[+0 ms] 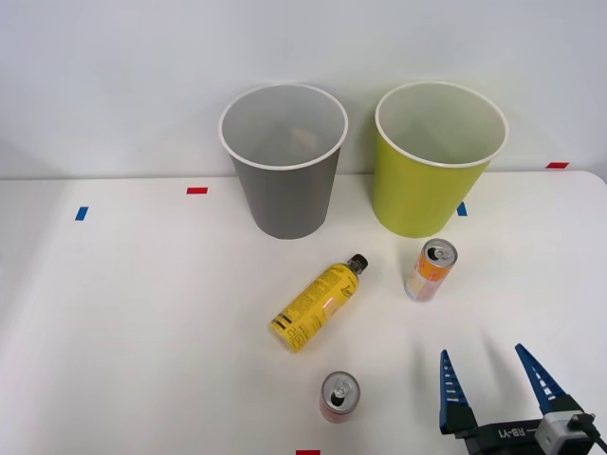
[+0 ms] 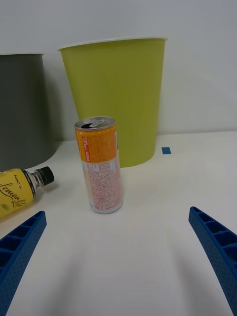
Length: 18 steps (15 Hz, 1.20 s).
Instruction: Put cans in the gray bin, plastic bottles in the light green bin
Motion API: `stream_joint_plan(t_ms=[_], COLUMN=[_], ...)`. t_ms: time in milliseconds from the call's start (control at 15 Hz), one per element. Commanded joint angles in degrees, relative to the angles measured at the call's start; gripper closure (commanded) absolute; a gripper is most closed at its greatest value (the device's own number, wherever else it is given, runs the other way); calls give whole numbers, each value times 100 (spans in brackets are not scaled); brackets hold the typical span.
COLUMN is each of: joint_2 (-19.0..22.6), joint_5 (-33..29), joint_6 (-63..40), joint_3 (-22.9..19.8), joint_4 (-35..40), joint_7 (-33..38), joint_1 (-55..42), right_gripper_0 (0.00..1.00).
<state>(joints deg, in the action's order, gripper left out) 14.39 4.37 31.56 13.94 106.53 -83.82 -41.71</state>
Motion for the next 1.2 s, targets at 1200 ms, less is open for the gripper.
stream_joint_plan(t_ms=[1200], joint_2=[-516], joint_5=[64], joint_6=[-1231], joint_3=[-216], joint_4=[-783], joint_7=[-30], joint_1=[2308], right_gripper_0=[0])
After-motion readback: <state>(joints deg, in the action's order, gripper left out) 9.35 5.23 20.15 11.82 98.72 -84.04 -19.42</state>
